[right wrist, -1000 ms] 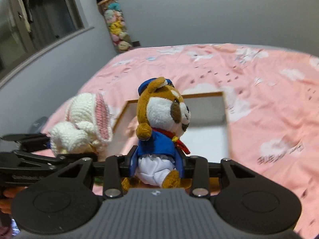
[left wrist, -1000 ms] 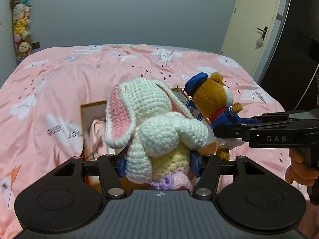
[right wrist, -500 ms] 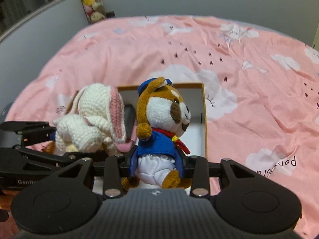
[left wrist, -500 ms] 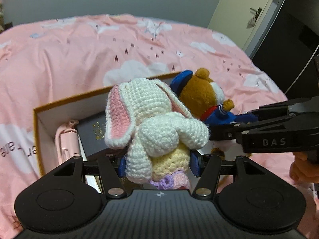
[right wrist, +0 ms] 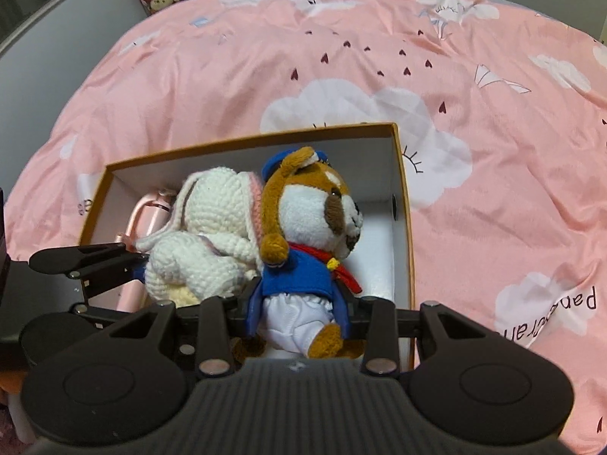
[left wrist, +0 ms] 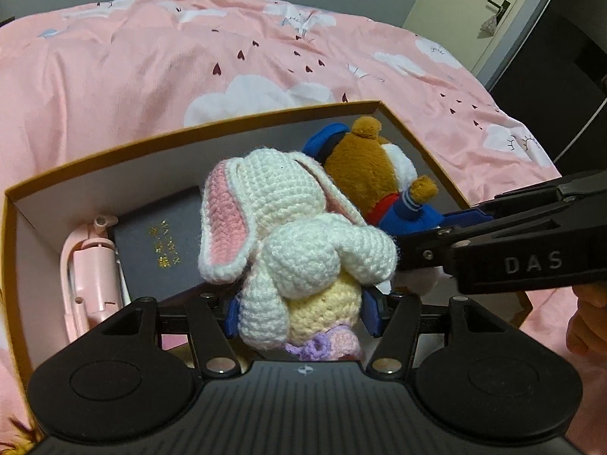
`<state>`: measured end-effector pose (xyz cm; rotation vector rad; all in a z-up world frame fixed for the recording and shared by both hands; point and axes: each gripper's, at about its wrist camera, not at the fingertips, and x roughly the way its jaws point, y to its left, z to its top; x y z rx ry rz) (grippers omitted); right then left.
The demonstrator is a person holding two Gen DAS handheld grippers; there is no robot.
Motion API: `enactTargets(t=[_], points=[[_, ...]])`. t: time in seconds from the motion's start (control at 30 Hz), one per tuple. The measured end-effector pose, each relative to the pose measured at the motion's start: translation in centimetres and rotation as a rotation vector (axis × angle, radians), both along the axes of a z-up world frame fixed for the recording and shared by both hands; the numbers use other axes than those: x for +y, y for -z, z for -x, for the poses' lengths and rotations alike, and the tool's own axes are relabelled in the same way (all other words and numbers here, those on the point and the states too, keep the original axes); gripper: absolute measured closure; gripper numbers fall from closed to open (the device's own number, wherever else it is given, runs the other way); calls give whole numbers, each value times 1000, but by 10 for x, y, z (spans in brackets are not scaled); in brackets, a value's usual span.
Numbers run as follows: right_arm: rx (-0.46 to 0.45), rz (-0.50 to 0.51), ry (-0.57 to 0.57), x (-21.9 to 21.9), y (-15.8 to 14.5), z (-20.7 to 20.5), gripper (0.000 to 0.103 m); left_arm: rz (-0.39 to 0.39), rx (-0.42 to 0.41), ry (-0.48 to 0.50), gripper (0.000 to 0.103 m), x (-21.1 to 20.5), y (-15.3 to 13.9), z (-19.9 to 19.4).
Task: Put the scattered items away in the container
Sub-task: 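Lower the bunny and plush dog into the shoebox and open both grippers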
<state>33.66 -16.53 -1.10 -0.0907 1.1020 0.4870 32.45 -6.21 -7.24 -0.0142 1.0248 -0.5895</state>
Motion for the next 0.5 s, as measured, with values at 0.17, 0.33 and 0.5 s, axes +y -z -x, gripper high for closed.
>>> enactTargets(t=[0.17,0.33,0.5], points=[[-4,64,8,9,11,-6,62,-19,17,-9,34,-9,6,-5],[-27,132,-12,17,21,-12,62,-47,43,-36,33,-16,15,-10],[-50,193,-53,25,24,-15,59,-68,82,-41,31,-18,22,-15]])
